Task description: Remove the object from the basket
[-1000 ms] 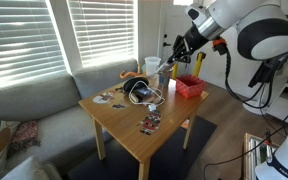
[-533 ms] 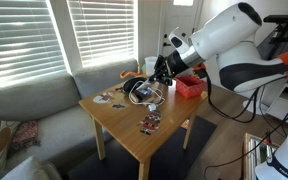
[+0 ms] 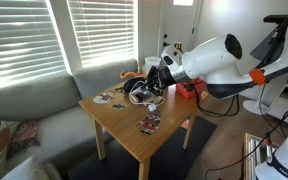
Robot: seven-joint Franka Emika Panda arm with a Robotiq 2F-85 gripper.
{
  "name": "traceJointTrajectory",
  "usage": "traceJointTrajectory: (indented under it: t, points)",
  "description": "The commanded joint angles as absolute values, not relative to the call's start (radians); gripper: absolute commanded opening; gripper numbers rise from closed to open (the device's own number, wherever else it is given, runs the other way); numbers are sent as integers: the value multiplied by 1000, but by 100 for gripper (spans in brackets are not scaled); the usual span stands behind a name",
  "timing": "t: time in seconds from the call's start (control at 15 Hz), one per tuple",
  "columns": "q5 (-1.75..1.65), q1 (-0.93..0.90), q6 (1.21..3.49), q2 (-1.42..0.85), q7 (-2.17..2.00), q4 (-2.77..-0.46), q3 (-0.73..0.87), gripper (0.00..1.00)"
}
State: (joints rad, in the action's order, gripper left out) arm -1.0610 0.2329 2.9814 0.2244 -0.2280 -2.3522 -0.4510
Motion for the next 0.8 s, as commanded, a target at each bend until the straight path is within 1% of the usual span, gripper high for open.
traceJointTrajectory:
  t: [0.0,0.47,0.53,0.6,0.67,0.73]
  points:
    - [-1257,296,2985,159,-405,-2295,-532,0]
    - [-1382,274,2936,-3,-466,-2256,-560,0]
    - [-1381,271,2929,-18,-459,-2250,-559,26]
    - [-1383,270,2923,-28,-458,-2244,-558,28]
    - [-1358,268,2919,-35,-440,-2243,-556,33]
    - [-1321,267,2915,-36,-412,-2245,-555,41]
